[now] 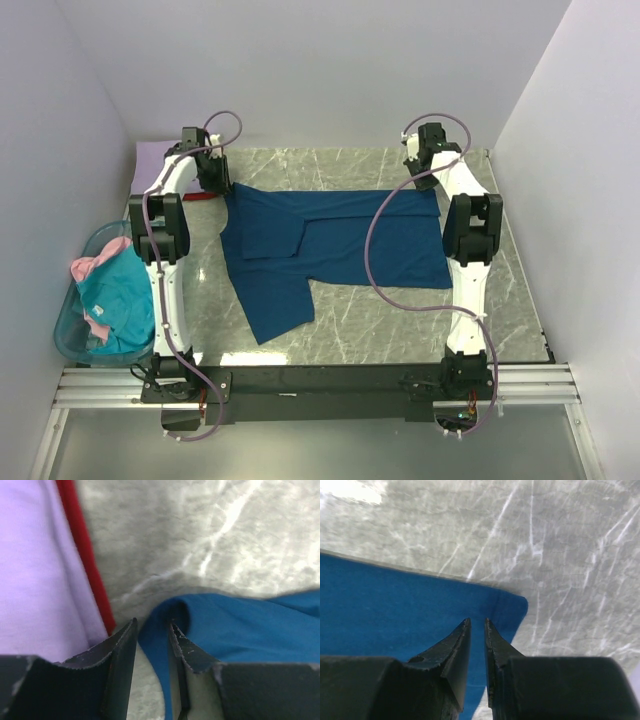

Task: Fold and stack the t-shirts
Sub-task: Fold the tshirt

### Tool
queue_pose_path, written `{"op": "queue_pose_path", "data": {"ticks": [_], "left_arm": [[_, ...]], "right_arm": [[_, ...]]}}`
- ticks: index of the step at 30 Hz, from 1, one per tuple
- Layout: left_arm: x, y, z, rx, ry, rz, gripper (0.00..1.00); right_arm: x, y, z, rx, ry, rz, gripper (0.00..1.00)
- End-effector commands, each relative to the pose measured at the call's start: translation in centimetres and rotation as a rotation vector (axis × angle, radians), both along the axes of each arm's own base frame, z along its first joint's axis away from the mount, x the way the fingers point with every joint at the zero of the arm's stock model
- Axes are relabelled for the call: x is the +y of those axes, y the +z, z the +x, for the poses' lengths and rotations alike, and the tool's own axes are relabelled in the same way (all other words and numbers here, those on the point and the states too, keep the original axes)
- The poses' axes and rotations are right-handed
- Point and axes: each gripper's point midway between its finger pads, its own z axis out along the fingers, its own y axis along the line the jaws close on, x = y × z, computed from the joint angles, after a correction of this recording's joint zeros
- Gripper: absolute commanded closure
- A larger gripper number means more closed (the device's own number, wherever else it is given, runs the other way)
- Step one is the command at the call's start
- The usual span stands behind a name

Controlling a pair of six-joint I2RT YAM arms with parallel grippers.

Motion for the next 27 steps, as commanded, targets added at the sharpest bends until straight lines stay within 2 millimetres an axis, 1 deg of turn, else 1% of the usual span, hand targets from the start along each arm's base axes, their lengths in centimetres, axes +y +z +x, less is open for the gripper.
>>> {"op": "queue_pose_path", "data": {"ticks": [1,2,4,5,6,7,9,12,14,17,19,20,21,22,23,24,25,26,27], "left_arm": [[0.3,0.1,0.9,-0.022,0.001,0.065,0.64],[0.1,-0.2,0.8,-0.018,-0.003,0.067,0.64],[-0.1,-0.4,1.0,-0.02,-0.003,0.074,0.66],[-0.2,-0.5,1.1,-0.023,-0.002,0.078,0.69],[0.1,-0.7,1.2,-0.022,0.007,0.084,0.73],[0.3,-0.8,1.2,-0.019,0.025,0.095,0.8],[0.5,-1.1,1.2,-0.011,0.036,0.102,0.86],[1.2,-1.7,1.0,0.004,0.059,0.139,0.92],[2.1,-2.2,0.9,0.016,0.084,0.176,1.0],[2.5,-2.4,1.0,0.02,0.104,0.202,1.0],[2.5,-2.3,1.1,0.019,0.105,0.194,1.0],[2.1,-2.0,1.4,0.007,0.095,0.181,1.0],[1.5,-1.5,1.6,-0.003,0.077,0.147,0.99],[0.9,-0.7,1.8,-0.019,0.054,0.115,0.89],[0.3,1.1,2.2,-0.058,0.038,0.089,0.83],[-0.2,2.4,2.4,-0.085,0.021,0.062,0.77],[-1.0,3.8,2.5,-0.114,-0.002,0.029,0.65],[-1.2,6.6,2.8,-0.176,-0.01,0.014,0.6],[-1.5,8.1,2.8,-0.205,-0.016,0.001,0.53]], "right_arm": [[-0.4,-0.2,0.3,0.003,0.028,-0.078,0.76],[-0.4,-0.5,0.2,0.011,0.032,-0.092,0.76],[-1.0,-1.0,0.0,0.027,0.034,-0.148,0.76],[-1.2,-1.5,-0.3,0.04,0.032,-0.168,0.76],[-1.4,-1.6,-0.2,0.036,0.028,-0.189,0.76],[-1.9,-1.5,-0.2,0.037,0.024,-0.213,0.77],[-2.3,-1.8,-0.3,0.036,0.018,-0.235,0.77],[-2.9,-1.9,-0.4,0.035,0.009,-0.27,0.78],[-3.4,-2.0,-0.3,0.036,-0.001,-0.297,0.78],[-3.8,-2.3,-0.2,0.035,-0.008,-0.321,0.78],[-3.8,-2.0,0.3,0.013,-0.018,-0.324,0.78],[-3.8,-1.6,0.7,-0.004,-0.024,-0.322,0.77],[-3.6,-1.4,1.0,-0.014,-0.024,-0.316,0.75],[-3.3,-0.9,1.4,-0.031,-0.027,-0.311,0.73],[-3.3,0.4,2.2,-0.066,-0.035,-0.307,0.72],[-3.3,1.3,2.7,-0.094,-0.041,-0.3,0.66],[-3.0,3.2,3.2,-0.141,-0.049,-0.286,0.63],[-3.1,4.2,3.4,-0.167,-0.054,-0.282,0.6],[-2.7,6.9,3.8,-0.232,-0.059,-0.258,0.55]]}}
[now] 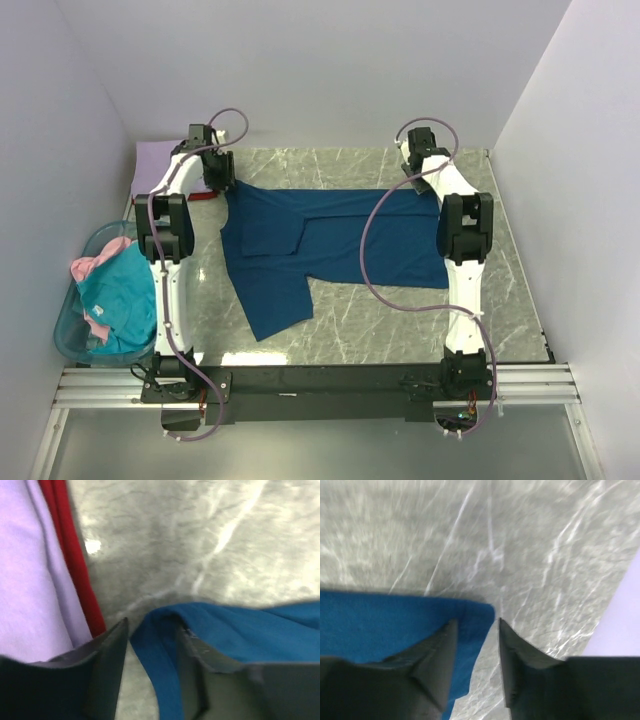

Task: Fold and stack the t-shirts
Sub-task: Fold the tshirt

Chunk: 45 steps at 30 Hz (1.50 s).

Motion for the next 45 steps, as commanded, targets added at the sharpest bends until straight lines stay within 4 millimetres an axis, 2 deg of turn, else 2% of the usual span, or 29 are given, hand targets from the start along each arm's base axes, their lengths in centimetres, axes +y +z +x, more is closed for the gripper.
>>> {"op": "queue_pose_path", "data": {"ticks": [1,2,3,4,5,6,7,8,9,10,11,12,13,14,15,16,17,18,19,20,21,22,24,25,26,28,29,34,45], "left_arm": [[-1.4,9.3,1.0,-0.187,-0.053,-0.08,0.5],[-1.6,11.9,0.7,-0.231,-0.065,-0.084,0.48],[-1.7,12.9,0.2,-0.237,-0.079,-0.085,0.45],[-2.2,14.0,-0.4,-0.246,-0.105,-0.102,0.43],[-2.6,15.7,-1.4,-0.265,-0.132,-0.112,0.42],[-2.7,16.2,-2.4,-0.258,-0.155,-0.108,0.41],[-3.3,18.7,-3.6,-0.299,-0.196,-0.125,0.4],[-3.4,17.8,-5.1,-0.269,-0.22,-0.135,0.38],[-3.4,18.1,-6.1,-0.282,-0.277,-0.114,0.37],[-3.6,18.6,-7.2,-0.291,-0.311,-0.12,0.29],[-3.8,19.1,-9.4,-0.294,-0.343,-0.135,0.25],[-3.9,19.2,-10.5,-0.307,-0.396,-0.117,0.21],[-4.2,18.8,-12.2,-0.277,-0.432,-0.125,0.21],[-4.9,19.0,-14.4,-0.272,-0.487,-0.158,0.2],[-5.1,18.9,-15.7,-0.283,-0.549,-0.151,0.2],[-5.2,18.7,-17.0,-0.276,-0.581,-0.166,0.19],[-5.4,18.3,-19.3,-0.259,-0.609,-0.194,0.19],[-5.9,18.0,-20.5,-0.271,-0.666,-0.203,0.2],[-6.1,18.3,-21.8,-0.288,-0.689,-0.201,0.21],[-6.2,16.5,-23.5,-0.238,-0.702,-0.222,0.23],[-6.2,15.9,-24.3,-0.24,-0.737,-0.208,0.27],[-6.2,15.6,-25.2,-0.244,-0.755,-0.203,0.3],[-6.2,13.5,-27.4,-0.194,-0.798,-0.206,0.41],[-6.2,12.7,-28.4,-0.167,-0.808,-0.214,0.44],[-6.2,12.3,-28.9,-0.156,-0.818,-0.215,0.46],[-6.1,11.4,-29.9,-0.134,-0.828,-0.21,0.5],[-6.0,11.1,-30.2,-0.129,-0.827,-0.204,0.51],[-5.3,9.5,-30.6,-0.118,-0.821,-0.158,0.5],[-4.7,7.9,-30.6,-0.084,-0.819,-0.123,0.49]], "right_arm": [[0.4,9.2,3.0,-0.253,-0.01,0.039,0.52],[0.5,10.3,2.8,-0.273,-0.011,0.053,0.49],[0.8,11.5,2.5,-0.285,-0.005,0.067,0.43],[1.6,13.9,2.1,-0.318,0.021,0.119,0.4],[2.1,14.7,1.5,-0.317,0.035,0.137,0.38],[2.3,15.3,0.4,-0.294,0.047,0.151,0.35],[2.7,17.1,-0.9,-0.301,0.075,0.17,0.33],[3.5,17.5,-1.8,-0.284,0.111,0.209,0.3],[4.0,17.3,-3.6,-0.228,0.14,0.232,0.14],[4.5,19.1,-5.2,-0.23,0.192,0.243,0.13],[4.7,18.0,-7.2,-0.173,0.205,0.253,0.13],[5.6,19.0,-9.4,-0.149,0.267,0.286,0.12],[5.9,18.6,-11.0,-0.107,0.298,0.301,0.12],[6.3,17.0,-13.0,-0.04,0.318,0.321,0.12],[6.8,17.5,-15.6,0.006,0.391,0.339,0.12],[7.2,17.0,-17.2,0.042,0.43,0.353,0.12],[7.1,15.1,-19.4,0.11,0.439,0.361,0.12],[7.1,15.5,-21.2,0.115,0.488,0.346,0.12],[6.8,13.3,-23.3,0.183,0.492,0.345,0.13],[6.5,12.6,-24.4,0.203,0.496,0.335,0.16],[6.1,12.5,-25.4,0.209,0.515,0.297,0.19],[5.6,10.4,-27.1,0.271,0.513,0.289,0.22],[4.9,9.1,-28.2,0.277,0.522,0.249,0.32],[4.4,7.1,-29.6,0.329,0.516,0.233,0.36],[4.3,6.4,-30.1,0.337,0.517,0.224,0.44],[3.8,4.6,-31.1,0.354,0.52,0.191,0.48],[3.7,4.1,-30.8,0.336,0.522,0.18,0.49],[3.3,1.5,-31.2,0.36,0.51,0.155,0.49],[2.8,-1.5,-30.3,0.374,0.512,0.118,0.47]]}}
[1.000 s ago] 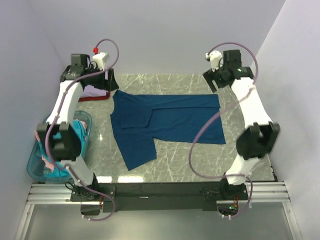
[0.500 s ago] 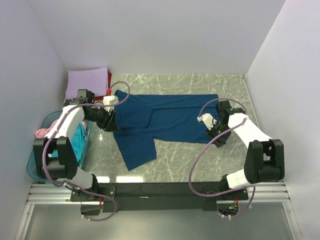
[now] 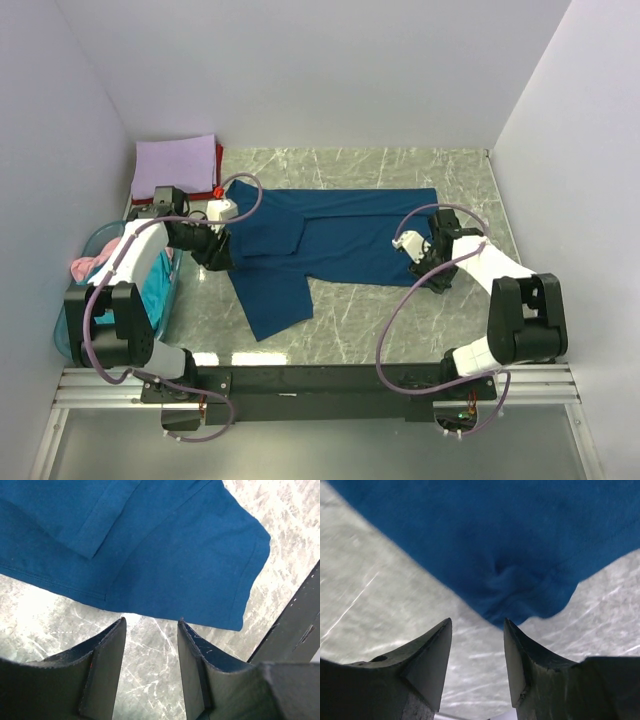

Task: Fold and stack the t-shirts
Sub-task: Fold the tshirt

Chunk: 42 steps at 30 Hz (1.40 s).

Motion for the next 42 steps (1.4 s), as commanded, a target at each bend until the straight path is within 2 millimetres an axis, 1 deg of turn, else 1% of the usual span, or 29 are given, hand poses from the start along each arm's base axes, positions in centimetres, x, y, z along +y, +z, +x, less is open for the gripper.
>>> {"op": "queue_pose_path", "data": {"ticks": [1,3,4,6,7,9,10,11,13,14,15,16,18,19,21,22,23,27,28,29,31,32,35,36,37,38,40,41,42], "left_arm": [[0.3,-0.4,0.0,-0.026,-0.019,0.017,0.49],[0.5,-0.8,0.0,-0.042,-0.028,0.033,0.5],[0.7,-1.2,-0.3,-0.046,-0.027,0.049,0.5],[0.9,-1.6,-0.4,-0.072,-0.036,0.064,0.5],[0.8,-2.0,-1.0,-0.072,-0.05,0.063,0.5],[0.5,-2.5,-1.3,-0.103,-0.086,0.074,0.5],[0.3,-3.1,-2.0,-0.106,-0.107,0.088,0.5],[0.3,-3.5,-2.1,-0.118,-0.116,0.099,0.5],[-0.9,-4.3,-2.5,-0.165,-0.176,0.121,0.5],[-0.8,-4.7,-2.4,-0.181,-0.19,0.152,0.5],[-1.1,-4.9,-2.3,-0.201,-0.207,0.169,0.5],[-1.9,-5.3,-2.2,-0.235,-0.239,0.184,0.5],[-2.2,-5.8,-2.1,-0.26,-0.263,0.223,0.5],[-3.0,-6.1,-2.5,-0.266,-0.298,0.232,0.5],[-3.2,-6.6,-2.1,-0.288,-0.316,0.269,0.49],[-3.6,-7.1,-2.3,-0.283,-0.337,0.28,0.49],[-3.7,-7.3,-1.9,-0.298,-0.339,0.29,0.48],[-3.4,-8.8,-1.9,-0.294,-0.374,0.359,0.47],[-3.0,-9.7,-2.3,-0.27,-0.389,0.389,0.47],[-2.9,-10.0,-2.5,-0.269,-0.41,0.406,0.48],[-2.2,-11.0,-3.5,-0.231,-0.449,0.444,0.52],[-2.1,-11.2,-3.8,-0.227,-0.463,0.455,0.53],[-1.7,-11.7,-4.9,-0.187,-0.493,0.469,0.7],[-1.6,-11.5,-5.1,-0.179,-0.496,0.467,0.84],[-1.6,-11.4,-5.5,-0.164,-0.497,0.465,0.88],[-1.5,-11.3,-5.8,-0.155,-0.498,0.464,0.94],[-1.5,-10.5,-6.2,-0.162,-0.495,0.455,0.99],[-1.6,-10.1,-6.4,-0.164,-0.494,0.449,0.99],[-1.7,-9.3,-6.2,-0.186,-0.487,0.441,0.99]], "right_arm": [[-0.3,-1.2,1.1,-0.023,0.023,-0.033,0.47],[-0.3,-1.8,1.1,-0.017,0.031,-0.035,0.47],[-0.4,-2.3,0.6,0.0,0.032,-0.038,0.47],[-0.4,-2.8,0.4,0.005,0.04,-0.04,0.53],[-0.5,-3.2,0.0,0.015,0.042,-0.041,0.56],[-1.0,-3.4,0.0,0.009,0.039,-0.07,0.68],[-1.2,-3.6,-0.2,0.011,0.038,-0.075,0.72],[-1.2,-3.6,-0.3,0.012,0.041,-0.08,0.81],[-1.2,-3.6,-0.2,0.011,0.036,-0.081,0.92],[-1.3,-3.6,-0.3,0.009,0.031,-0.083,1.0],[-1.3,-3.5,-0.2,0.009,0.029,-0.085,1.0],[-1.3,-3.4,0.0,0.003,0.027,-0.086,1.0],[-1.3,-3.2,0.0,0.003,0.024,-0.084,1.0],[-1.3,-3.0,0.2,-0.002,0.026,-0.084,1.0],[-1.2,-2.8,0.2,0.001,0.024,-0.079,1.0],[-1.1,-2.5,0.4,-0.004,0.023,-0.074,1.0],[-1.1,-2.5,0.5,-0.004,0.023,-0.072,1.0],[-1.2,-2.4,0.5,-0.006,0.028,-0.081,1.0],[-1.3,-2.4,0.5,-0.008,0.025,-0.085,1.0],[-1.3,-2.3,0.6,-0.01,0.027,-0.089,1.0],[-1.3,-2.3,0.6,-0.01,0.027,-0.089,1.0],[-1.4,-2.3,0.6,-0.01,0.027,-0.09,1.0],[-1.4,-2.2,0.5,-0.007,0.027,-0.091,1.0],[-1.4,-2.2,0.4,-0.007,0.029,-0.089,1.0],[-1.4,-2.1,0.5,-0.007,0.03,-0.091,1.0],[-1.4,-1.9,0.3,-0.005,0.03,-0.091,1.0],[-1.4,-1.6,0.3,-0.011,0.034,-0.089,1.0],[-1.4,-1.2,0.2,-0.017,0.031,-0.083,1.0],[-1.3,-1.0,0.1,-0.021,0.032,-0.08,1.0]]}}
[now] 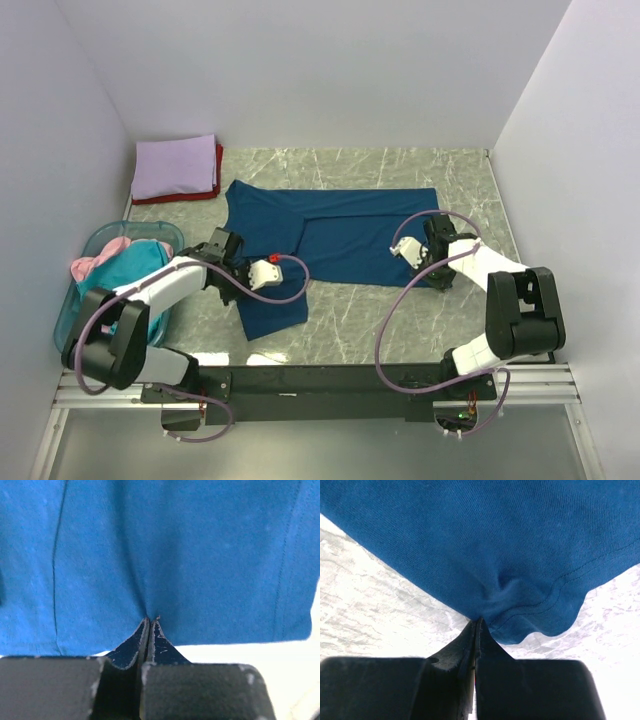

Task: Fold and stack the t-shirts
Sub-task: Fold the tshirt

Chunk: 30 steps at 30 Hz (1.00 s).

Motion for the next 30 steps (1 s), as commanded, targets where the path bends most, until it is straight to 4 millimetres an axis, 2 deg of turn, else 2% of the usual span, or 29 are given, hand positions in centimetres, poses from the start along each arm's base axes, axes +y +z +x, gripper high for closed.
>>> {"op": "queue_pose_path", "data": {"ticks": [1,6,12,16,19,20,22,23,30], "left_arm": [[1.4,0.7,-2.7,0.063,-0.007,0.045,0.99],[1.1,2.8,-3.9,0.066,-0.021,0.008,0.99],[1.1,4.8,-6.3,0.101,-0.037,-0.027,0.99],[1.2,6.3,-6.6,0.102,-0.019,-0.045,0.99],[1.3,7.4,-5.6,0.104,0.004,-0.066,0.99],[1.2,8.4,-4.7,0.084,0.008,-0.082,0.99],[1.5,8.8,-3.8,0.105,0.035,-0.097,0.99],[1.3,9.8,-2.8,0.087,0.038,-0.119,0.99],[1.0,11.3,2.0,0.086,0.092,-0.156,0.99]], "right_arm": [[-0.4,1.3,-0.2,-0.024,0.008,-0.007,1.0],[0.0,2.2,-0.8,-0.037,0.018,0.017,1.0],[-0.4,3.3,-3.1,-0.052,0.036,0.016,1.0],[-1.1,4.8,-3.5,-0.077,0.045,0.008,1.0],[-1.5,5.6,-2.3,-0.087,0.043,0.003,1.0],[-1.5,6.4,-1.3,-0.107,0.038,0.005,1.0],[-1.5,6.7,-0.3,-0.098,0.039,0.006,1.0],[-1.5,7.5,0.7,-0.117,0.038,0.008,1.0],[-1.4,8.7,4.7,-0.106,0.053,0.005,1.0]]}}
